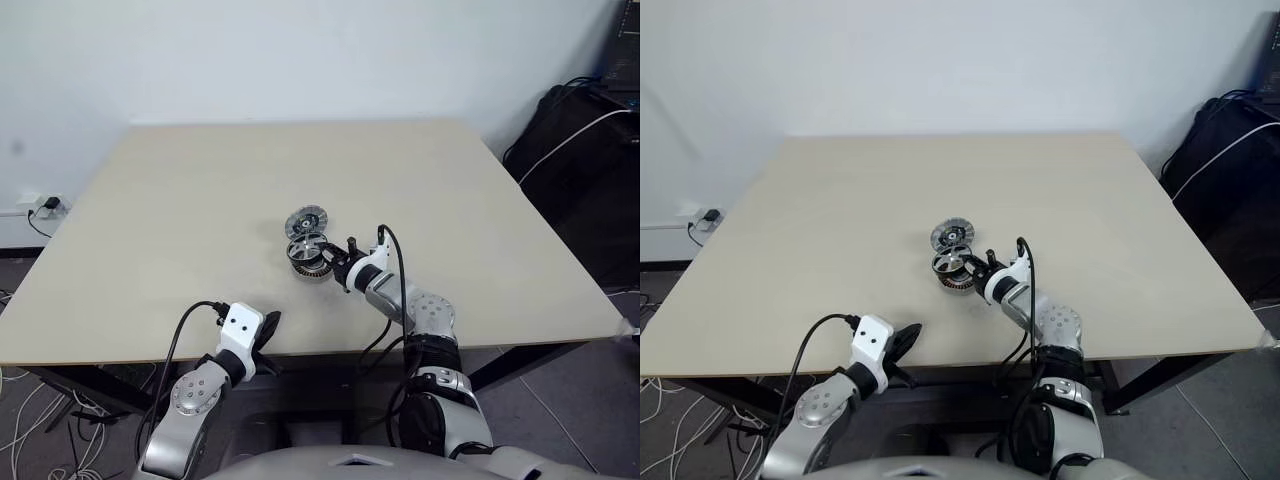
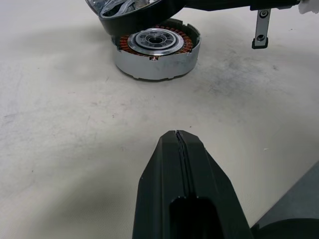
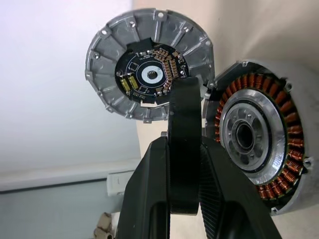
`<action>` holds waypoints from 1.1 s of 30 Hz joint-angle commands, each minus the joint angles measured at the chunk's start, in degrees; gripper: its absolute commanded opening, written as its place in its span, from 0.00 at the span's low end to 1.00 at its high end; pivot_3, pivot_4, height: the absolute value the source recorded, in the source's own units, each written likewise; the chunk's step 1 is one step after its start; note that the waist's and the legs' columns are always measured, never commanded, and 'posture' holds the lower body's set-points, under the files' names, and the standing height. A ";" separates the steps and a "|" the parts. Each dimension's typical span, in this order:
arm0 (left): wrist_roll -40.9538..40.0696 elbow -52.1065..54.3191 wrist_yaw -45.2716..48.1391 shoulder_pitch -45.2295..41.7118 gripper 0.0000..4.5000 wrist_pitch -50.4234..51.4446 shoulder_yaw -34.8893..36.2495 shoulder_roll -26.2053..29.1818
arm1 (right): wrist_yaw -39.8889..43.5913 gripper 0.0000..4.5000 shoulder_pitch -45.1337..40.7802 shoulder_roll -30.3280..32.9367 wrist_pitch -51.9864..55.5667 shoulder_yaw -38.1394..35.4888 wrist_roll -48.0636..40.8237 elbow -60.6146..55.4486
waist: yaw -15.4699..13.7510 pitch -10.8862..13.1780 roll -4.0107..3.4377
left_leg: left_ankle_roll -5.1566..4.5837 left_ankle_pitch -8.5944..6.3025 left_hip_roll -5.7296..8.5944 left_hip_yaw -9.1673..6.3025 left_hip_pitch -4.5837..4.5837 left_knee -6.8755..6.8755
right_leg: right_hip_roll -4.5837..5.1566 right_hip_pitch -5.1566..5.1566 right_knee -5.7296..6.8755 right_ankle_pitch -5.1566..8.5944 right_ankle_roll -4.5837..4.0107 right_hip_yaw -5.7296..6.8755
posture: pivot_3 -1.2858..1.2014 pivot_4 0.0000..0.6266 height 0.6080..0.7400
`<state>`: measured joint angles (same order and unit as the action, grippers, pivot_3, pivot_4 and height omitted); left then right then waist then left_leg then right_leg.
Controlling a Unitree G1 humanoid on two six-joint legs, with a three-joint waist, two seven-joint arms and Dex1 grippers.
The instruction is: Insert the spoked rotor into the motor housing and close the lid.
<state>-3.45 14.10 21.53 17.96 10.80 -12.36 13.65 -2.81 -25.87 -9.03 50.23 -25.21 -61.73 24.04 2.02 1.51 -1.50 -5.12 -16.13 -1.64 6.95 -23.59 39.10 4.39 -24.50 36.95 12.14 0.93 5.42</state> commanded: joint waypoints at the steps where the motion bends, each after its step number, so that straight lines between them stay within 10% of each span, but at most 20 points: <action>1: -0.30 2.29 0.27 -0.78 0.00 -0.53 -0.34 -0.17 | 1.04 0.10 -0.75 -0.97 -1.05 -0.15 0.06 -0.65 | 0.00 0.00 0.00 | 0.00 0.00 0.00 0.00 0.00 0.00 | 0.00 0.00 0.00 0.00 0.00 0.00 | 0.52 0.00 1.00; 14: -0.38 2.36 0.26 -0.76 0.00 -0.47 -0.27 -0.21 | 2.81 0.10 -0.43 -0.15 -2.06 -0.14 3.21 1.56 | 0.04 -0.02 0.00 | -0.01 0.02 0.00 0.09 0.04 0.02 | -0.03 0.02 0.04 -0.03 0.03 -0.04 | 0.52 0.00 1.00; 21: -0.39 2.31 0.36 -0.81 0.00 -0.40 -0.50 -0.32 | 3.28 0.60 -0.17 0.14 -2.09 -0.22 4.01 0.88 | 0.05 -0.03 0.00 | -0.02 0.03 -0.01 0.12 0.04 0.02 | -0.02 0.01 0.04 -0.06 0.02 -0.05 | 0.52 0.00 1.00; 33: -0.41 1.79 0.19 -0.80 0.00 -0.76 -0.96 -0.81 | 2.27 0.60 1.62 4.76 -1.99 3.62 10.51 -9.41 | 0.00 -0.06 0.01 | -0.04 0.02 0.00 0.23 0.04 0.03 | 0.00 0.00 0.02 -0.07 0.03 -0.12 | 0.52 0.00 1.00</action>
<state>-3.47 14.10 21.67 17.76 10.80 -13.06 13.13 -0.52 -23.76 -4.41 48.73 -22.74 -51.77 17.69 2.02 1.45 -1.49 -5.17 -16.10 -1.63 7.18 -23.54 39.13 4.40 -24.51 36.98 12.07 0.96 5.30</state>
